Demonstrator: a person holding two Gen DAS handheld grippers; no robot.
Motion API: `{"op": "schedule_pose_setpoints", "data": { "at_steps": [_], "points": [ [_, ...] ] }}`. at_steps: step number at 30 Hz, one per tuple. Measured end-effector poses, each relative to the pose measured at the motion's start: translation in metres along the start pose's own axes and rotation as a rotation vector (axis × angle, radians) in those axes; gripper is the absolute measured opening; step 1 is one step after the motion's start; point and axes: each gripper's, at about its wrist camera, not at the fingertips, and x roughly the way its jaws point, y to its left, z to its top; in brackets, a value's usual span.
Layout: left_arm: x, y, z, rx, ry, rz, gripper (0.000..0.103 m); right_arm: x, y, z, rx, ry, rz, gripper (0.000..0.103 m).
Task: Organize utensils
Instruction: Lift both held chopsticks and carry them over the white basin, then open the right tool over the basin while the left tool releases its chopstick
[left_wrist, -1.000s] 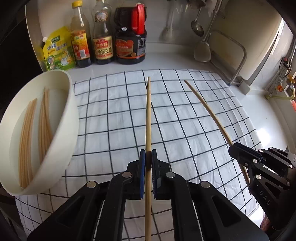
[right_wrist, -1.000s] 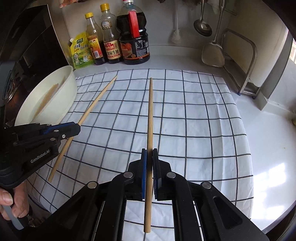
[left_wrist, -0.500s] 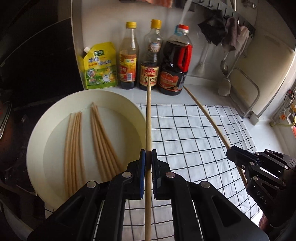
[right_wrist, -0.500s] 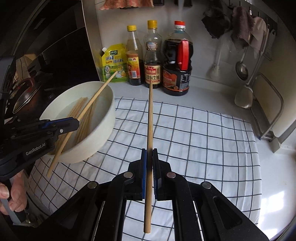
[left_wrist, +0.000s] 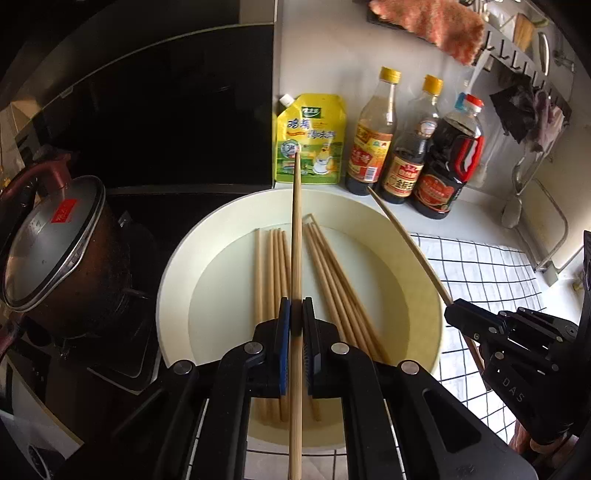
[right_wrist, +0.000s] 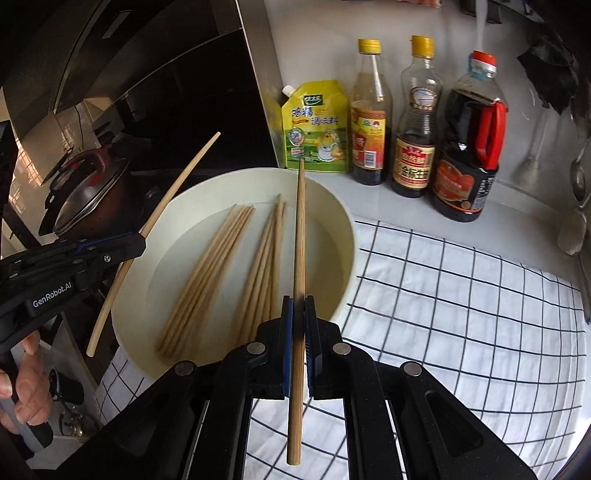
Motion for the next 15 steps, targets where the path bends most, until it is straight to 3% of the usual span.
{"op": "schedule_pose_setpoints", "data": {
  "at_steps": [7, 15],
  "points": [
    [0.031, 0.018, 0.006, -0.027, 0.041, 0.012, 0.007, 0.043, 0.020, 0.021, 0.007, 0.059, 0.028, 0.006],
    [0.066, 0.024, 0.001, -0.051, 0.131, 0.012, 0.008, 0.072, 0.025, 0.021, 0.018, 0.128, 0.013, 0.006]
  ]
}}
